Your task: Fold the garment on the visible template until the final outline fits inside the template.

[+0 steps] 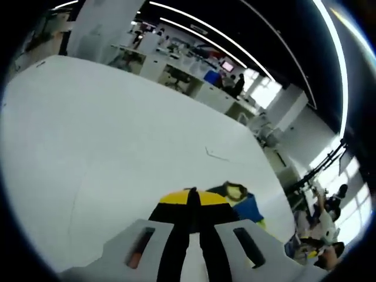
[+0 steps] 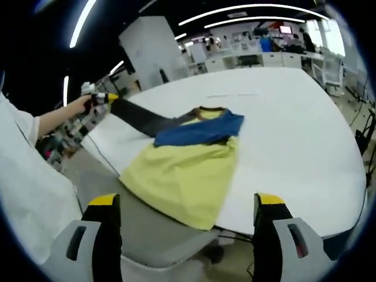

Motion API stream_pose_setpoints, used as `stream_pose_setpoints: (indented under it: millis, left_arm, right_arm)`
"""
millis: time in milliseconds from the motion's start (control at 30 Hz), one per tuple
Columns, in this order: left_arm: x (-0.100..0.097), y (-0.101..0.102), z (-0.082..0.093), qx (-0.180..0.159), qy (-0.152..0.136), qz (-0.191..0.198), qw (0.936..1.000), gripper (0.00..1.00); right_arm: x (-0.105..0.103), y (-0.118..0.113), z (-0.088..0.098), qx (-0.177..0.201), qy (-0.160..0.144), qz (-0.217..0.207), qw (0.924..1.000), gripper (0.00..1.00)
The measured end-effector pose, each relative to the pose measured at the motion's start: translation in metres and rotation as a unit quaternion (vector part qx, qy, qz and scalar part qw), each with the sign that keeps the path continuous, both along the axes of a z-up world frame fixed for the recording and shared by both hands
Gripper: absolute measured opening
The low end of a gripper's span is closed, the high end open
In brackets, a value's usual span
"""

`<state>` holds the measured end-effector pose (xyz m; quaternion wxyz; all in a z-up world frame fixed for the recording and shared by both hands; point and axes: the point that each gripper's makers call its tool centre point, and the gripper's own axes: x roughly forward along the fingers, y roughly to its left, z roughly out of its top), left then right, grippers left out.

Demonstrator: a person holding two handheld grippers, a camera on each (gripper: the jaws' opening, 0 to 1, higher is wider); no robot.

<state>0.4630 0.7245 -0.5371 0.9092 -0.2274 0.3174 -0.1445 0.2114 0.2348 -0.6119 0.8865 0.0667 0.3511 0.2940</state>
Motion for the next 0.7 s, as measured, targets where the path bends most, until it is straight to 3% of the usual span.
stream_pose_setpoints:
  millis: [567,700]
  left_arm:
    - [-0.005,-0.044,0.022,-0.031,-0.010,-0.029,0.9991,0.00]
    - [-0.003,-0.056,0.027,0.001,-0.017,-0.053,0.9985,0.00]
  right_arm:
    - [-0.016,-0.014,0.003,-0.001,-0.008,-0.011,0.9999,0.93]
    - [-0.021,-0.021,0.003,-0.001,-0.008,-0.017,0.9998,0.93]
